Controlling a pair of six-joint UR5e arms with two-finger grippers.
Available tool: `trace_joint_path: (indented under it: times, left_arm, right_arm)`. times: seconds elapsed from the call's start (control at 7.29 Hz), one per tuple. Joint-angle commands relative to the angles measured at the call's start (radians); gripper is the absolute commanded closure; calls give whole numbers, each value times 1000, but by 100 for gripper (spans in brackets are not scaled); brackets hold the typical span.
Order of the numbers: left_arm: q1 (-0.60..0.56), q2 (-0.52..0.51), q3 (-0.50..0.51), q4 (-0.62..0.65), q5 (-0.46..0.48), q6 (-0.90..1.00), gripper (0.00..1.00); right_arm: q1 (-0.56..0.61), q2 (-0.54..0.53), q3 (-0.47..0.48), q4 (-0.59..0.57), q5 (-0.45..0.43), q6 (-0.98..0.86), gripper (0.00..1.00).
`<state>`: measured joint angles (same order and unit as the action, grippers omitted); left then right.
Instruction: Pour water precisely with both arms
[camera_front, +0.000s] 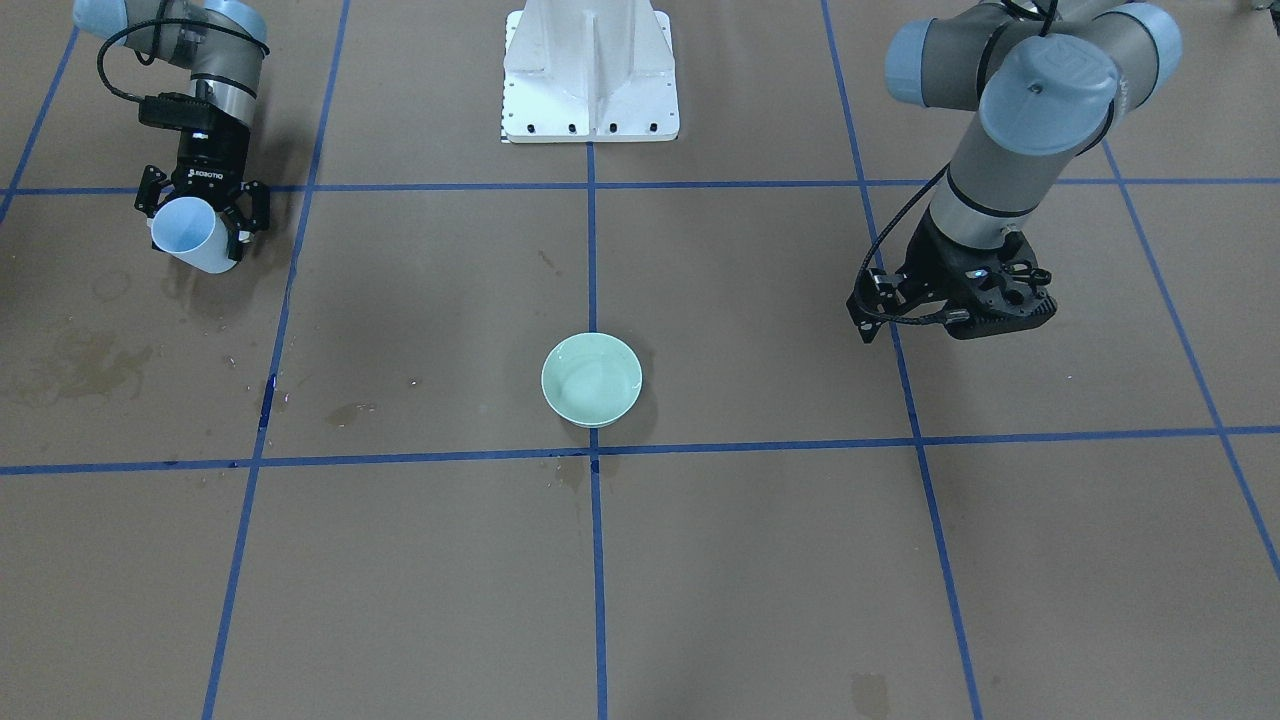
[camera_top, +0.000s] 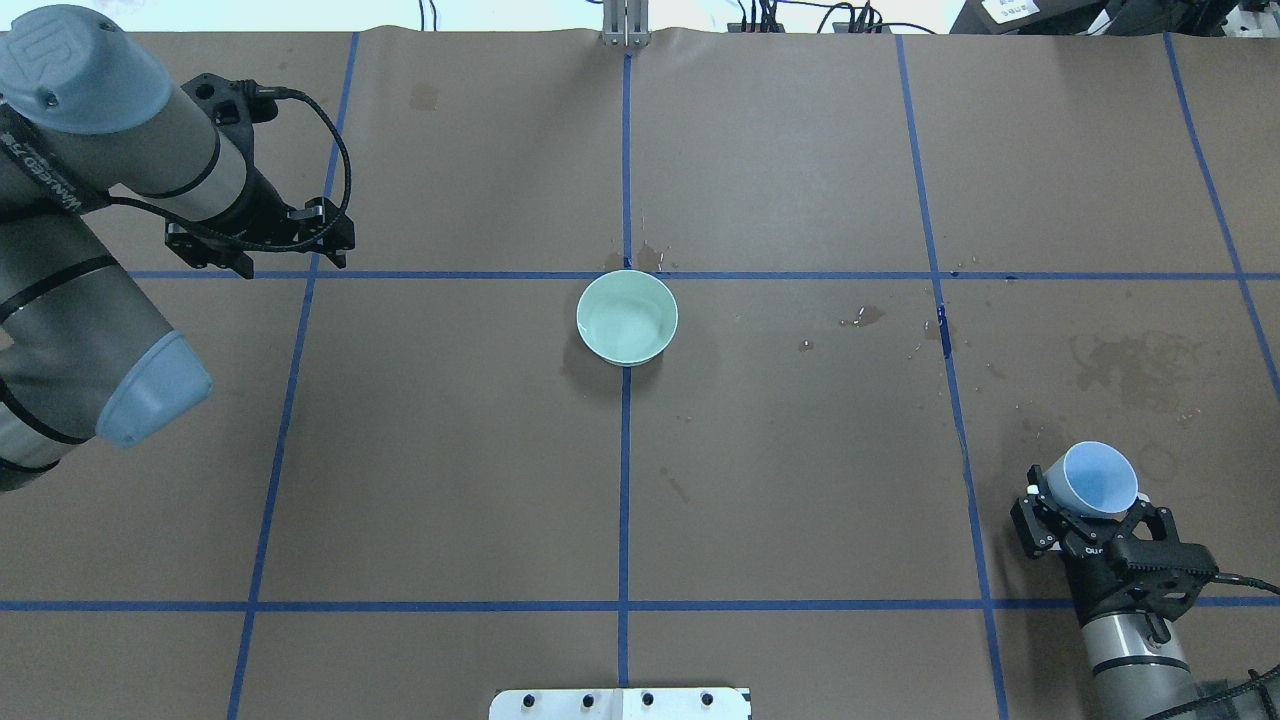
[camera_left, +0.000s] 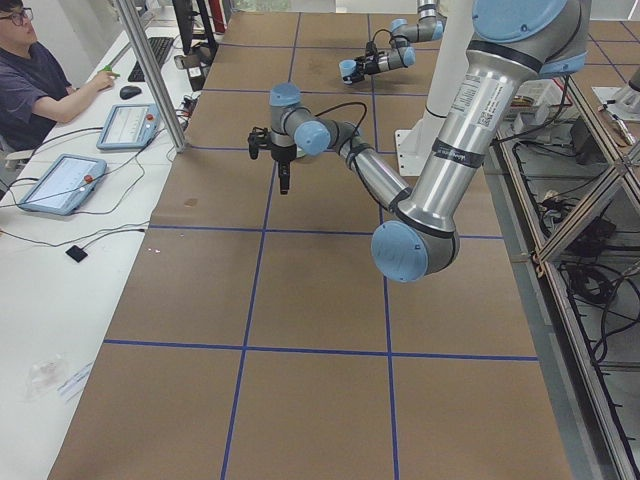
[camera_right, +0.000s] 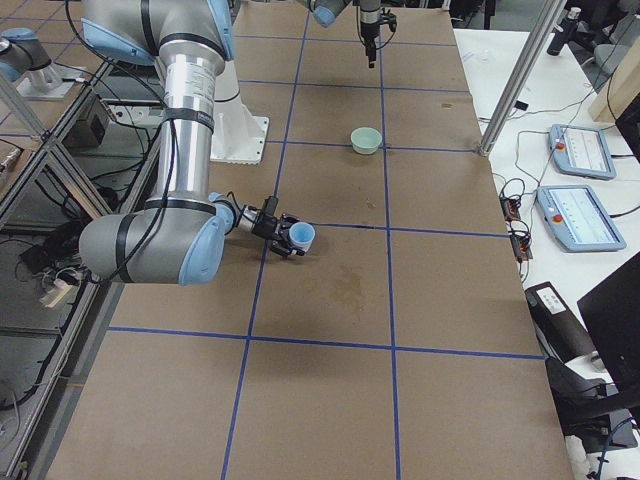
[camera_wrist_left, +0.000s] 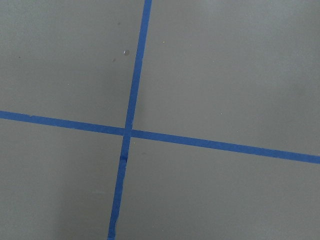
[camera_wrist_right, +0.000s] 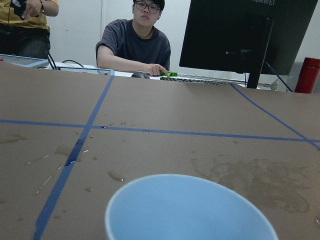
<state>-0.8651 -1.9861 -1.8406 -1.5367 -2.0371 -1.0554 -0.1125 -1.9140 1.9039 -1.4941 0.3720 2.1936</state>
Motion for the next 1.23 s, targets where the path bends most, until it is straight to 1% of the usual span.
trace_joint_path:
  times: [0.0, 0.55, 0.82, 1.1]
  left_arm:
    - [0, 0, 0, 1, 0, 0, 0]
    - [-2, 3, 0, 1, 0, 0, 0]
    - [-2, 9, -2, 0, -2, 0, 0]
    - [-2, 10, -11, 1, -2, 0, 0]
  right_arm:
    - [-16, 1, 3, 0, -2, 0, 1]
    - [-58, 0, 4, 0, -4, 6, 1]
    - [-76, -17, 6, 0, -5, 47, 1]
    - [-79, -22, 27, 0, -8, 49, 1]
